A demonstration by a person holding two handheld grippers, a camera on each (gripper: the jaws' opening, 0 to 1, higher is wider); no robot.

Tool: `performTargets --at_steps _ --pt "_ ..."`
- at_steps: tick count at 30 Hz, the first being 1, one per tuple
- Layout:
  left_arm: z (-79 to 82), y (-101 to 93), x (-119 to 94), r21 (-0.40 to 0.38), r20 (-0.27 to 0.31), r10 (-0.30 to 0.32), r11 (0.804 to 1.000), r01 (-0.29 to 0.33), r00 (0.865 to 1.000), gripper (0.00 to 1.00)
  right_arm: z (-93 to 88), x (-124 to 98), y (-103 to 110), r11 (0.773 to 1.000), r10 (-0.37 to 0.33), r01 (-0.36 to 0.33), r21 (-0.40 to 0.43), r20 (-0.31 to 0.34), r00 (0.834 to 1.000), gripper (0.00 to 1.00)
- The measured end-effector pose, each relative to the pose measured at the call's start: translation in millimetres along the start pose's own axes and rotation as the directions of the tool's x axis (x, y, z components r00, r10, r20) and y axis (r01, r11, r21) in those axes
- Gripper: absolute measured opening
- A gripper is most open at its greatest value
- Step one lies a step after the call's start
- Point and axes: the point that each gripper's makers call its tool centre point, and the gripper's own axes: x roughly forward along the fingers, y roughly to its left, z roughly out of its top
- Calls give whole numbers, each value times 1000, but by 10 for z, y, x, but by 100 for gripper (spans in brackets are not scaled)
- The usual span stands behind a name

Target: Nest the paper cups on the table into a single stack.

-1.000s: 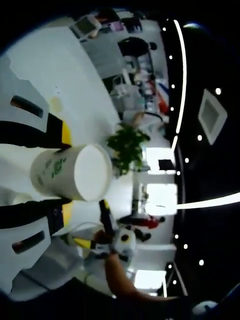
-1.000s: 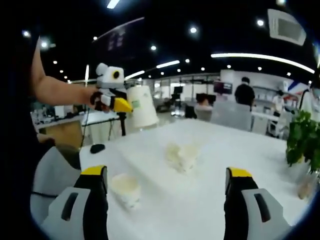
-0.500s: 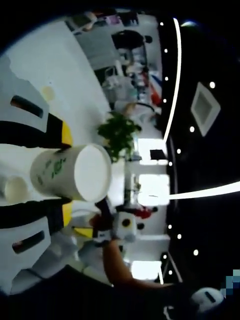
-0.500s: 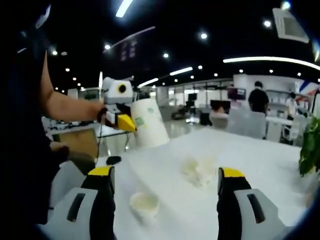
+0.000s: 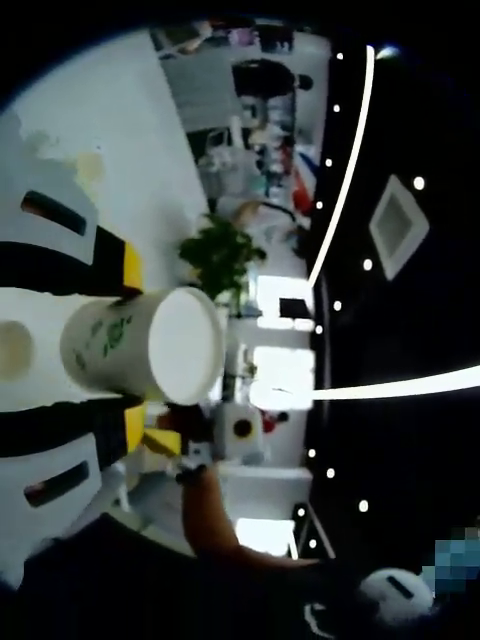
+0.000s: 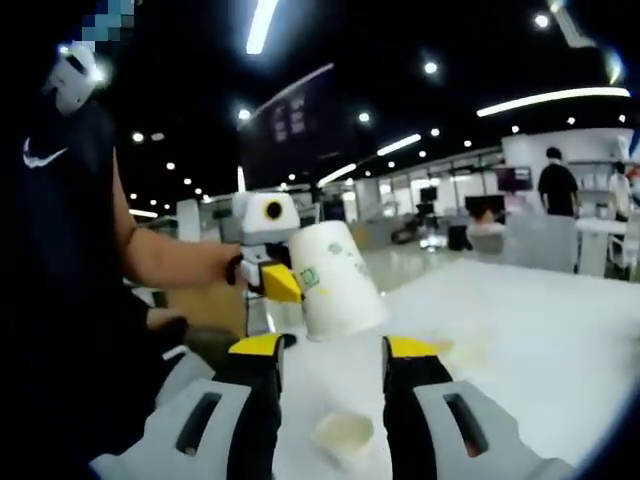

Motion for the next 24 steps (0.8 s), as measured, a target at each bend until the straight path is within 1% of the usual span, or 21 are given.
performTargets --at_steps 2,5,7,9,15,19,22,24 --pt "48 -32 4 -1 15 -6 1000 6 1000 38 -1 44 50 999 31 -31 28 3 1000 34" --pt "46 -36 3 2 16 -6 1000 6 1000 37 19 65 76 999 45 -45 28 11 999 31" --pt "12 -23 -12 2 8 -3 1000 3 1000 37 47 76 60 999 40 -41 28 22 999 30" --pt "-44 -6 -31 9 -8 2 1000 -2 1000 37 79 78 66 998 48 -50 46 39 998 30" --pt "-133 -91 -62 4 -37 -37 999 37 999 37 118 68 124 993 83 -88 84 59 995 27" --pt "-151 -140 -74 1 -42 -59 998 59 997 37 169 60 159 987 105 -114 113 81 991 26" --pt "-148 -171 -77 4 -42 -71 997 71 997 37 223 58 192 982 121 -133 135 99 988 23" --pt "-141 -180 -80 5 -38 -75 997 75 996 37 243 52 204 977 133 -148 156 104 986 18"
